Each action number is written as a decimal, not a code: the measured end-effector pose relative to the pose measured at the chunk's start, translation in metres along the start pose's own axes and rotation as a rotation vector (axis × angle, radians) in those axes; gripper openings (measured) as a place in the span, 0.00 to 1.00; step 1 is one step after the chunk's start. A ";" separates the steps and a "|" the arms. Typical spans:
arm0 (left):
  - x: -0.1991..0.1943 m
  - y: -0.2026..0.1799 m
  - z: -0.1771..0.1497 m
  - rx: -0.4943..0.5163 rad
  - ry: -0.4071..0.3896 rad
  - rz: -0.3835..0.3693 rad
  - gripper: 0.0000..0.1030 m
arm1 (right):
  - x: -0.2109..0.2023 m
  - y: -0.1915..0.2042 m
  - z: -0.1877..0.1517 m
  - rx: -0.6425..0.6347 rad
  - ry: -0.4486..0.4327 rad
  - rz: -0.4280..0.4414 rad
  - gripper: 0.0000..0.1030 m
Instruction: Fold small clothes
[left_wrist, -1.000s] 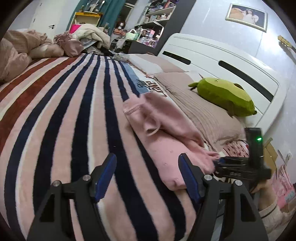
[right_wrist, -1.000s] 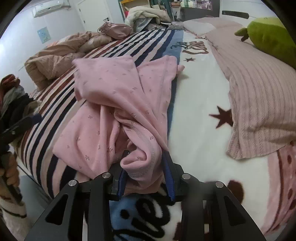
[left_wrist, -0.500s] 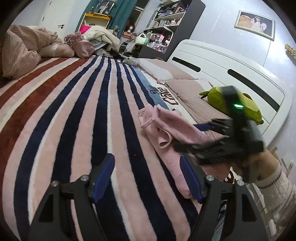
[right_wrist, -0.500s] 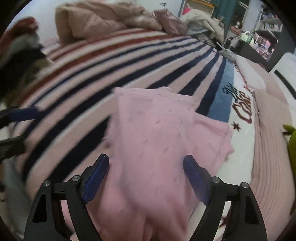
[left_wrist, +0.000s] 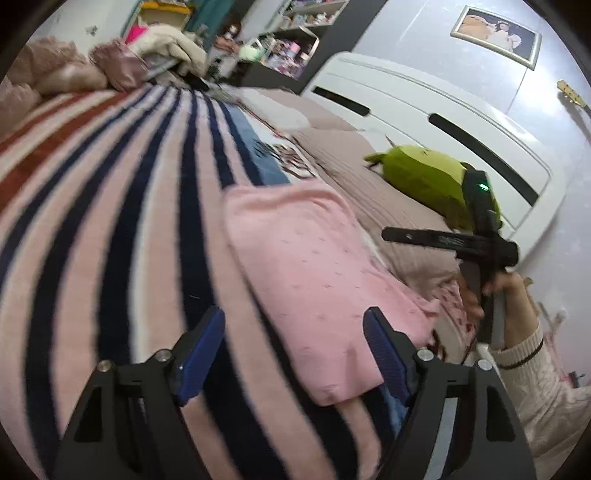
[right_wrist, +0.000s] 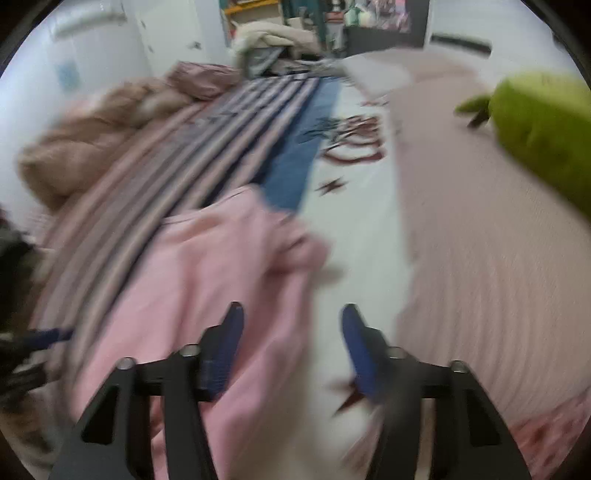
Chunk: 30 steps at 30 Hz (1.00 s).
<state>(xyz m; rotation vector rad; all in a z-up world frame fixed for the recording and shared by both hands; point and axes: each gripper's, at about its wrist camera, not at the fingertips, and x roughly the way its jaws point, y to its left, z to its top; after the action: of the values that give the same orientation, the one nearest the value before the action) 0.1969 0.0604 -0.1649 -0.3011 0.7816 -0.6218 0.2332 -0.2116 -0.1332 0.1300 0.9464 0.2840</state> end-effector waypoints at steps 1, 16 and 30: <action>0.007 -0.002 -0.001 -0.006 0.017 -0.013 0.73 | -0.002 0.002 -0.010 0.008 0.027 0.072 0.54; 0.024 -0.025 -0.020 0.043 0.159 -0.008 0.54 | -0.009 0.015 -0.090 0.001 0.126 0.258 0.44; 0.087 0.042 0.037 -0.124 0.227 -0.076 0.59 | 0.083 -0.007 -0.015 0.138 0.276 0.442 0.62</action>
<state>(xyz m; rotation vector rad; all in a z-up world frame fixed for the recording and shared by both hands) 0.2884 0.0405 -0.2084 -0.3790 1.0325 -0.6878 0.2676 -0.1937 -0.2086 0.4380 1.2083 0.6568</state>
